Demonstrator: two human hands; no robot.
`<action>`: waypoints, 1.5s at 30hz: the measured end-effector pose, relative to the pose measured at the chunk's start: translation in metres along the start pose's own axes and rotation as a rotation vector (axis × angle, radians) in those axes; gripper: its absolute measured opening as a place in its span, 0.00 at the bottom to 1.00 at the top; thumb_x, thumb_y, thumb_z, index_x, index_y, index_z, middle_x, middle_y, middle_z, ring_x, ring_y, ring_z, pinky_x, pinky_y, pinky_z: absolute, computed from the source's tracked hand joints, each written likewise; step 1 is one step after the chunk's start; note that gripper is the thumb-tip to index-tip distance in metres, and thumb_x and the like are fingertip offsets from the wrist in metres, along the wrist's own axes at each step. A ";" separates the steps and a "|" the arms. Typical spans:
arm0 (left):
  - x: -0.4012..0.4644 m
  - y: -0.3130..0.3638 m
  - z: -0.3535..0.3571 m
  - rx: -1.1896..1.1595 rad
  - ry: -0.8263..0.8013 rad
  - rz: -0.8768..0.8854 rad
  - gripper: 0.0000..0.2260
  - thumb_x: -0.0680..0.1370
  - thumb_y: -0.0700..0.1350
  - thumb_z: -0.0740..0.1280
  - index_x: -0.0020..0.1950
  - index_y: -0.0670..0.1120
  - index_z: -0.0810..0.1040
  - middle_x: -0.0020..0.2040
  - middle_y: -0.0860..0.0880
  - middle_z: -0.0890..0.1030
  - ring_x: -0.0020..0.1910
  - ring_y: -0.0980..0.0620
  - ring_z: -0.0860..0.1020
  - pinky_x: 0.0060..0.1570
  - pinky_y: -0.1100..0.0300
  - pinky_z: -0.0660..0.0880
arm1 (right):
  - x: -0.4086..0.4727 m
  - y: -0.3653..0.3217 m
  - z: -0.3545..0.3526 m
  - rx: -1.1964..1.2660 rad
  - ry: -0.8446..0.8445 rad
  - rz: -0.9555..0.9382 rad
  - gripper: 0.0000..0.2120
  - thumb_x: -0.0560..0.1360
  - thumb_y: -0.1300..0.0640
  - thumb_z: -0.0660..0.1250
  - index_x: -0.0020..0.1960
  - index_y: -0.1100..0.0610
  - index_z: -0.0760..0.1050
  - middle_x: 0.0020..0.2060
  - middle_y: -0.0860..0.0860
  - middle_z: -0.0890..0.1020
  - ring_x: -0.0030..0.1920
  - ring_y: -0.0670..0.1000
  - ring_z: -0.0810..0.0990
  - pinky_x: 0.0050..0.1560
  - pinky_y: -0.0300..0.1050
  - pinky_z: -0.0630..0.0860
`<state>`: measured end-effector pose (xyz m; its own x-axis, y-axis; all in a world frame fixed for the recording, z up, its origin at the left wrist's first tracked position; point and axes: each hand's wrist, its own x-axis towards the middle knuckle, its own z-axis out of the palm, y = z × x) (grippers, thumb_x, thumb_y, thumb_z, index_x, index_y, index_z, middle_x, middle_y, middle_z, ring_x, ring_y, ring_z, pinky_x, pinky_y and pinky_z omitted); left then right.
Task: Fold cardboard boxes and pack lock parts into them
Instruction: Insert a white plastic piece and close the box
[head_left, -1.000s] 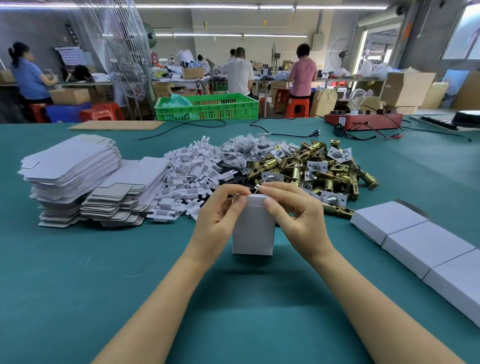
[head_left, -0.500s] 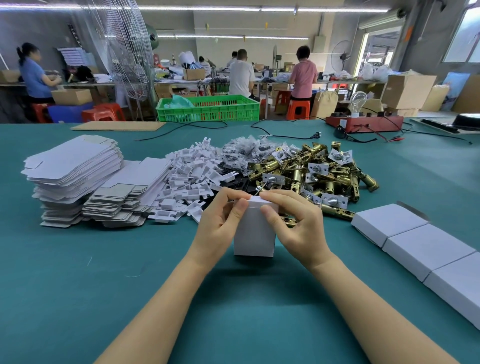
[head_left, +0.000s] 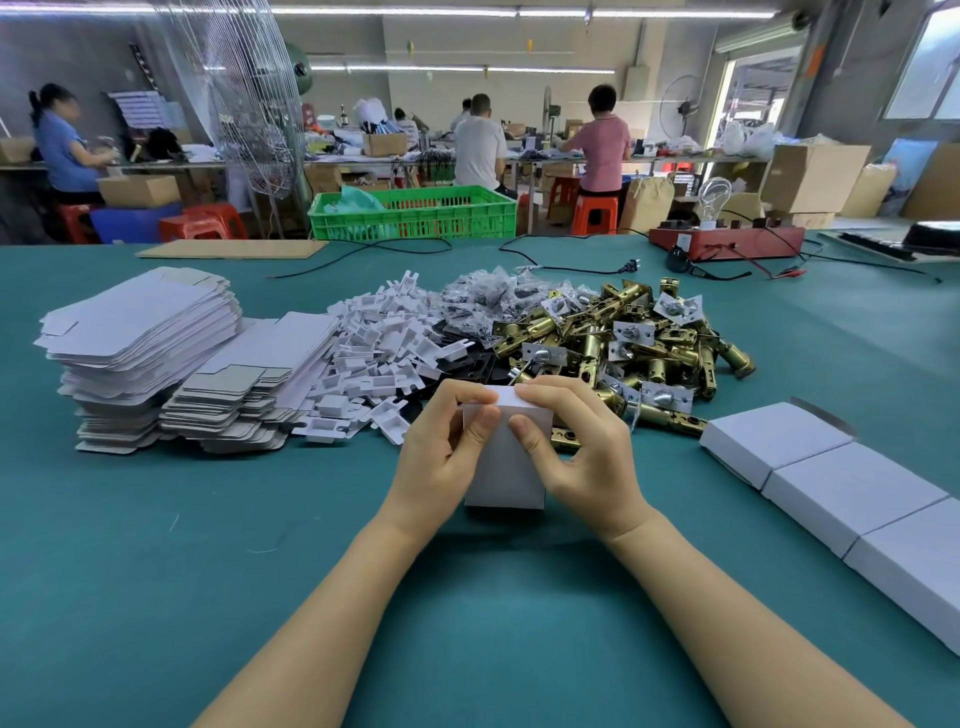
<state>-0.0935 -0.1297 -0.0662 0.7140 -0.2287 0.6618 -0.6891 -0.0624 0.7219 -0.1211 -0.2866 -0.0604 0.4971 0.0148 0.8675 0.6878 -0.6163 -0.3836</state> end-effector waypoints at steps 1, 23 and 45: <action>0.000 -0.001 0.000 0.016 0.010 0.001 0.03 0.80 0.52 0.63 0.53 0.57 0.72 0.40 0.61 0.77 0.35 0.61 0.72 0.38 0.68 0.67 | -0.001 0.000 0.001 -0.006 -0.003 0.002 0.11 0.72 0.63 0.71 0.53 0.67 0.79 0.50 0.58 0.81 0.53 0.54 0.80 0.55 0.46 0.78; 0.003 -0.005 0.005 -0.176 -0.037 -0.567 0.05 0.80 0.47 0.67 0.55 0.53 0.77 0.36 0.51 0.82 0.32 0.56 0.80 0.29 0.63 0.76 | 0.006 0.013 -0.001 0.420 0.030 0.996 0.13 0.77 0.48 0.67 0.58 0.50 0.70 0.45 0.52 0.81 0.42 0.50 0.82 0.41 0.51 0.80; 0.004 -0.017 0.013 -0.178 -0.197 -0.685 0.14 0.81 0.50 0.65 0.48 0.40 0.80 0.37 0.46 0.84 0.37 0.45 0.84 0.34 0.62 0.79 | 0.033 0.081 -0.174 -0.315 0.737 1.117 0.14 0.79 0.47 0.60 0.44 0.58 0.67 0.39 0.53 0.73 0.43 0.56 0.72 0.45 0.51 0.74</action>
<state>-0.0801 -0.1423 -0.0783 0.9302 -0.3667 0.0141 -0.0540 -0.0988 0.9936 -0.1409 -0.4727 -0.0081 0.2404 -0.9587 0.1520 -0.0857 -0.1769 -0.9805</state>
